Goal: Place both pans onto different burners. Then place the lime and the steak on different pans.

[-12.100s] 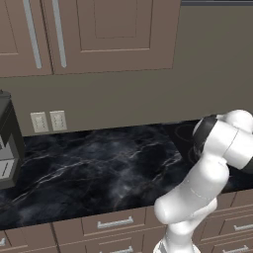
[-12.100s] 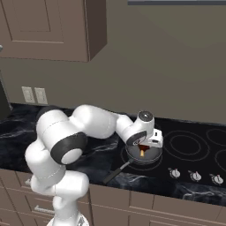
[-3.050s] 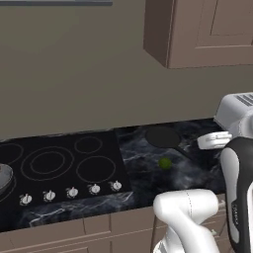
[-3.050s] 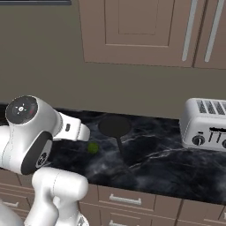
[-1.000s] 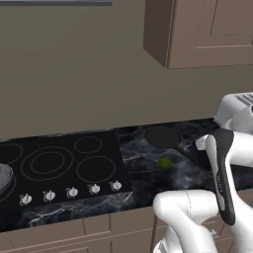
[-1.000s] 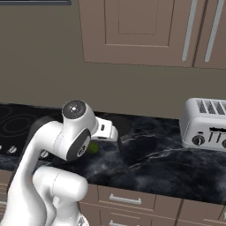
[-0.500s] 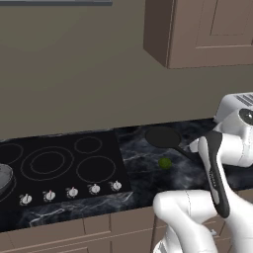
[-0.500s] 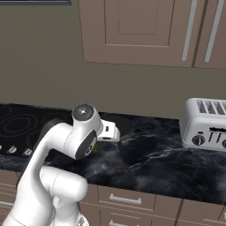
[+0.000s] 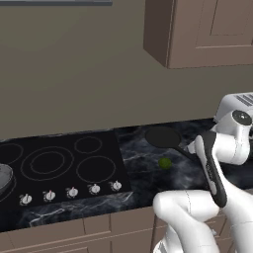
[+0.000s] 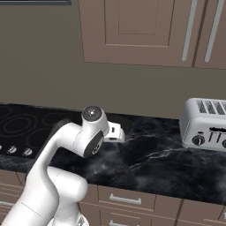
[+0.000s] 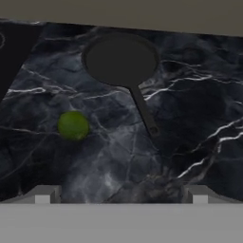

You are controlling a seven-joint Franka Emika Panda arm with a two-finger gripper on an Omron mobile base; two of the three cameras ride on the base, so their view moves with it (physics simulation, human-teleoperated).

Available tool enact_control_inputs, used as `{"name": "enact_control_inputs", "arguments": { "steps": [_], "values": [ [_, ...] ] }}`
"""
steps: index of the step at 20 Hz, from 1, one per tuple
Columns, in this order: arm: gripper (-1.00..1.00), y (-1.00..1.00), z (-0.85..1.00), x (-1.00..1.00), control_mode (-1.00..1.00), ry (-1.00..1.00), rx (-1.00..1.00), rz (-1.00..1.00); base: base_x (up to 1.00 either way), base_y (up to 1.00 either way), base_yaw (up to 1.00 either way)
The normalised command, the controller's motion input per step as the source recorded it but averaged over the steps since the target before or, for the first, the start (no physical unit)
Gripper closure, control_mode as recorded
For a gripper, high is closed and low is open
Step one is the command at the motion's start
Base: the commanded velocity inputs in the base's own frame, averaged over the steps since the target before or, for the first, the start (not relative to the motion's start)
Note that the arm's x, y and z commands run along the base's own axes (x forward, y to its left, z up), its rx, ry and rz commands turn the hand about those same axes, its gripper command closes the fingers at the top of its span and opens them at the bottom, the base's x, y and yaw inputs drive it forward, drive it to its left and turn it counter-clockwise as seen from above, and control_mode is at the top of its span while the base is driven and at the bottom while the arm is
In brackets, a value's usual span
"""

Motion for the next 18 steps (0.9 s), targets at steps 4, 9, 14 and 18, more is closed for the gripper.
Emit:
{"name": "enact_control_inputs", "arguments": {
  "steps": [4, 9, 14, 18],
  "values": [
    [-1.00, -0.06, -0.31, 0.35, -1.00, 0.00, 0.00, 0.04, 0.00, 0.00, 0.00],
    [-1.00, -0.02, -0.32, 0.39, -1.00, 0.02, 0.00, 0.04, 0.00, 0.00, 0.00],
    [-1.00, -0.01, -0.37, 0.42, -1.00, 0.04, 0.00, 0.02, 0.00, 0.00, 0.00],
    [-1.00, -0.09, -0.27, 0.38, -1.00, 0.04, 0.00, 0.02, 0.00, 0.00, 0.00]
  ]
}}
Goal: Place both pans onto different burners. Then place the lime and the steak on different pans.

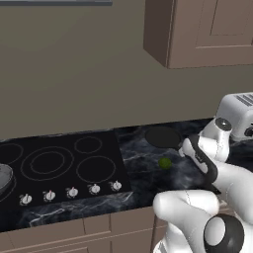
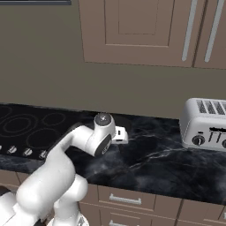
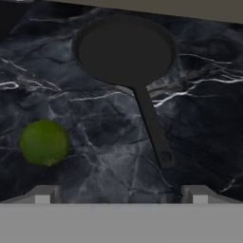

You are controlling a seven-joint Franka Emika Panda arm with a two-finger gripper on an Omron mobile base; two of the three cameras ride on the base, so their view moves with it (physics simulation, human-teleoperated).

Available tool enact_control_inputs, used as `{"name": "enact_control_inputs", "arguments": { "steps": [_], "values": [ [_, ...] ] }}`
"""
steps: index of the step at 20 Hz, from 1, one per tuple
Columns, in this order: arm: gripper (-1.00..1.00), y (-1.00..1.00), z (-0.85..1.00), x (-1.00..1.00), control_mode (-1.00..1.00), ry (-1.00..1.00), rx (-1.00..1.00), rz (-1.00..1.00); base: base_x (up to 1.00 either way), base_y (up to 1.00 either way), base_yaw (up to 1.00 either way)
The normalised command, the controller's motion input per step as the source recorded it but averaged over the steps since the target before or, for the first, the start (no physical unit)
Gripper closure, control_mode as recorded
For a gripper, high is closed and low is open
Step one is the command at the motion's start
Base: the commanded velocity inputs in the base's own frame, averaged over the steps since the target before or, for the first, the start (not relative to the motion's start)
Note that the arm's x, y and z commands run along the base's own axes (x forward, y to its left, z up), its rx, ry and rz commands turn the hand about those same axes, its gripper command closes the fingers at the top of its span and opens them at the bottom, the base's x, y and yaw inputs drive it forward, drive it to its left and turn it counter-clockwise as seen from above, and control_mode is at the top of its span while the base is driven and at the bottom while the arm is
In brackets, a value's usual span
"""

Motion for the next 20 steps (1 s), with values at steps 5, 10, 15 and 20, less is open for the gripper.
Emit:
{"name": "enact_control_inputs", "arguments": {
  "steps": [5, 10, 15, 20],
  "values": [
    [-1.00, -0.18, -0.18, 0.29, -1.00, 0.02, 0.00, 0.02, 0.00, 0.00, 0.00],
    [-1.00, -0.10, -0.21, 0.32, -1.00, 0.02, 0.00, 0.03, 0.00, 0.00, 0.00],
    [-1.00, -0.03, -0.24, 0.32, -1.00, 0.03, 0.00, 0.03, 0.00, 0.00, 0.00],
    [-1.00, -0.04, -0.27, 0.30, -1.00, 0.04, 0.00, 0.02, 0.00, 0.00, 0.00]
  ]
}}
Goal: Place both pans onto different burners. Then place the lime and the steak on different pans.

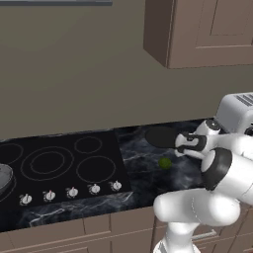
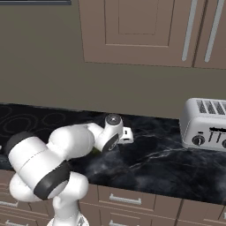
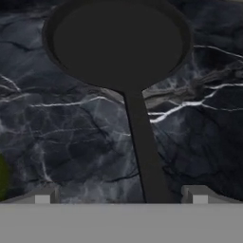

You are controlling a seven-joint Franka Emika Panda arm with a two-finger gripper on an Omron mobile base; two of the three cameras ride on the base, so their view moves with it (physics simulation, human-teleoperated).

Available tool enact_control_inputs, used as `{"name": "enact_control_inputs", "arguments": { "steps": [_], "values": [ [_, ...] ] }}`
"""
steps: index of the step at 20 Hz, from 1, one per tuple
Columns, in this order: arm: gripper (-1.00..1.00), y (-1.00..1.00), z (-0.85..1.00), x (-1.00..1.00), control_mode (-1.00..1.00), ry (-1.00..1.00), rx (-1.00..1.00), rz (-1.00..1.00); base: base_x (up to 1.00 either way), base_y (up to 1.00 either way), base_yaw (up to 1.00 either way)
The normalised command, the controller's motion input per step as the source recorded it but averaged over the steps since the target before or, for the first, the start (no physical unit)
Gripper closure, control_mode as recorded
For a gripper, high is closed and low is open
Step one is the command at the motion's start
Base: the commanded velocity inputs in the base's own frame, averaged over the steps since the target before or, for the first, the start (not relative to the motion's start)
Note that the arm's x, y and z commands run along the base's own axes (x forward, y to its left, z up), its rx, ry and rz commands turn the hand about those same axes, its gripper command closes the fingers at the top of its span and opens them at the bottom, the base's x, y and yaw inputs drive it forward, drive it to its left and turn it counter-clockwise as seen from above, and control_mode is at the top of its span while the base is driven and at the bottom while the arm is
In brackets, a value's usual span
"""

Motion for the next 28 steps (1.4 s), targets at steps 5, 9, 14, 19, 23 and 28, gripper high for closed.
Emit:
{"name": "enact_control_inputs", "arguments": {
  "steps": [5, 9, 14, 19, 23, 28],
  "values": [
    [-1.00, -0.06, -0.30, 0.28, -1.00, 0.05, 0.00, 0.02, 0.00, 0.00, 0.00],
    [-1.00, -0.13, -0.25, 0.25, -1.00, 0.03, 0.00, 0.02, 0.00, 0.00, 0.00],
    [-1.00, -0.08, -0.26, 0.25, -1.00, 0.03, 0.00, 0.02, 0.00, 0.00, 0.00],
    [-1.00, -0.09, -0.24, 0.27, -1.00, 0.02, 0.00, 0.02, 0.00, 0.00, 0.00],
    [1.00, -0.02, -0.21, 0.16, -1.00, 0.01, 0.00, 0.03, 0.00, 0.00, 0.00],
    [1.00, 0.07, 0.00, 0.00, -1.00, 0.01, 0.01, 0.08, 0.00, 0.00, 0.00]
  ]
}}
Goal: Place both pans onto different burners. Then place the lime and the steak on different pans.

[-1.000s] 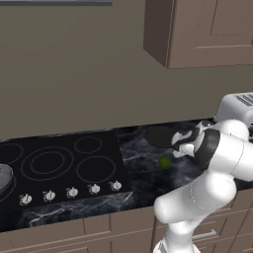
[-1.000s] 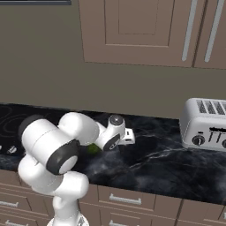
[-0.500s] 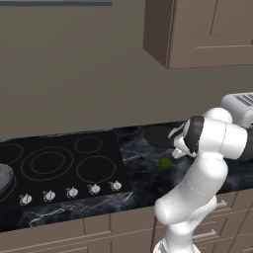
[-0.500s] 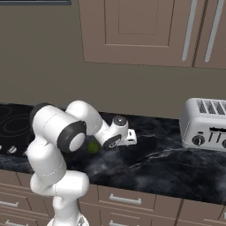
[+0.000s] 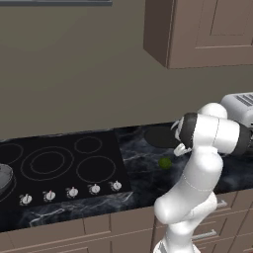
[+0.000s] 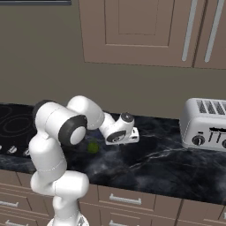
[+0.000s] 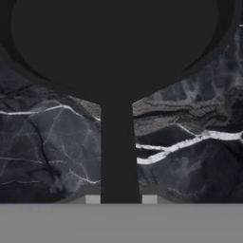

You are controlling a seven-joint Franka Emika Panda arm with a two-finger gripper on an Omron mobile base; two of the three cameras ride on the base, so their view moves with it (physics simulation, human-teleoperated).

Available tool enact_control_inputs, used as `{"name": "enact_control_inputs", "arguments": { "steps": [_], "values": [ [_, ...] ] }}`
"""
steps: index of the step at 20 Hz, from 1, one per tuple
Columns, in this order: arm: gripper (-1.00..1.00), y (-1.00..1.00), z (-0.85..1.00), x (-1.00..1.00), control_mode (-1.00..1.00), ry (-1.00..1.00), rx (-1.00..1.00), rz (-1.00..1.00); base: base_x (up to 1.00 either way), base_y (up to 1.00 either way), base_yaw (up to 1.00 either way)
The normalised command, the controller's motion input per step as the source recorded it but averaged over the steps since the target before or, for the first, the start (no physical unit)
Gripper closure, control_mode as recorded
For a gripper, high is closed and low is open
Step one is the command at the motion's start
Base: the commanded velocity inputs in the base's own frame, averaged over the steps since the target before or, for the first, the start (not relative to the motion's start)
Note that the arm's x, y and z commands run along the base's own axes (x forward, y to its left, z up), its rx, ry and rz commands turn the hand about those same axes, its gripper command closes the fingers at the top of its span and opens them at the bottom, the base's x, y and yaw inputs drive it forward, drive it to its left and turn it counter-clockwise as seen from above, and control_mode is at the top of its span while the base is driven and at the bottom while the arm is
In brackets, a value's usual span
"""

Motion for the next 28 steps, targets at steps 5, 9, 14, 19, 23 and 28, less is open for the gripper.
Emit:
{"name": "enact_control_inputs", "arguments": {
  "steps": [5, 9, 14, 19, 23, 28],
  "values": [
    [1.00, 0.18, 0.15, -0.07, -1.00, 0.00, 0.00, 0.11, 0.00, 0.00, 0.00],
    [1.00, 0.13, 0.52, -0.23, -1.00, 0.00, 0.00, 0.14, 0.00, 0.00, 0.00],
    [1.00, 0.17, 0.69, -0.20, -1.00, 0.00, 0.00, 0.15, 0.00, 0.00, 0.00],
    [1.00, 0.27, 0.48, -0.53, -1.00, -0.02, -0.02, 0.13, 0.00, 0.00, 0.00],
    [1.00, 0.29, 0.43, -0.68, -1.00, -0.01, 0.00, 0.09, 0.00, 0.00, 0.00],
    [1.00, 0.29, 0.53, -0.77, -1.00, -0.01, 0.00, 0.08, 0.00, 0.00, 0.00]
  ]
}}
